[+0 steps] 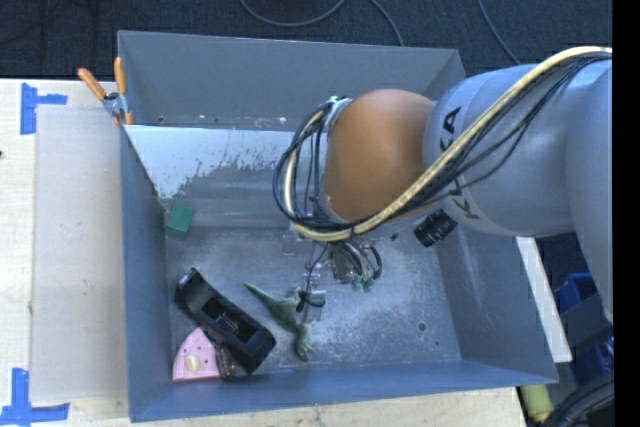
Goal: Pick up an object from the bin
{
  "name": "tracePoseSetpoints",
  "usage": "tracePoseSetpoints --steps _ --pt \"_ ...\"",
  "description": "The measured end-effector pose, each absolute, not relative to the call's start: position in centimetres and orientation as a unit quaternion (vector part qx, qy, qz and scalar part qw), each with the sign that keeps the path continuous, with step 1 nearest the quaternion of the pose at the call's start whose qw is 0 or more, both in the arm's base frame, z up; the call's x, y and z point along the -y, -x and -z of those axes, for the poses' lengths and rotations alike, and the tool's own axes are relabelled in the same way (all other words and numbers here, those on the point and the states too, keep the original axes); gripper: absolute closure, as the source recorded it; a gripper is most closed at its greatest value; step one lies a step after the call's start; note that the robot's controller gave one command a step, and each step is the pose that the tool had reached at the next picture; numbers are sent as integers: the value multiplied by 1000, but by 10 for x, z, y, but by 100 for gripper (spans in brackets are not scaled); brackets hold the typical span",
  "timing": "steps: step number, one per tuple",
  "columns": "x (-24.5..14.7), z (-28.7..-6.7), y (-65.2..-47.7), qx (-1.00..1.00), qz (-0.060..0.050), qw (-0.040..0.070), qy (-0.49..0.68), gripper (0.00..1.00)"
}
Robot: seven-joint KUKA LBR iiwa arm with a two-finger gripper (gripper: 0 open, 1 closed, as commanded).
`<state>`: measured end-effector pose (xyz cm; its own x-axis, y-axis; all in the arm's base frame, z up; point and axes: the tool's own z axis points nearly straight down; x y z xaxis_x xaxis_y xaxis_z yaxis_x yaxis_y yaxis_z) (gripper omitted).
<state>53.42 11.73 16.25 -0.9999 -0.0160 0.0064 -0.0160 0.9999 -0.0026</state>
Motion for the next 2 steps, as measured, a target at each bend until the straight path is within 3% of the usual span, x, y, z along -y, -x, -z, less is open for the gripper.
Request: tracePoseSetpoints --steps 1,2 --pt "-124 -156 -525 1000 1 -1 6 0" --pt "-124 -122 -560 1000 0 2 10 0"
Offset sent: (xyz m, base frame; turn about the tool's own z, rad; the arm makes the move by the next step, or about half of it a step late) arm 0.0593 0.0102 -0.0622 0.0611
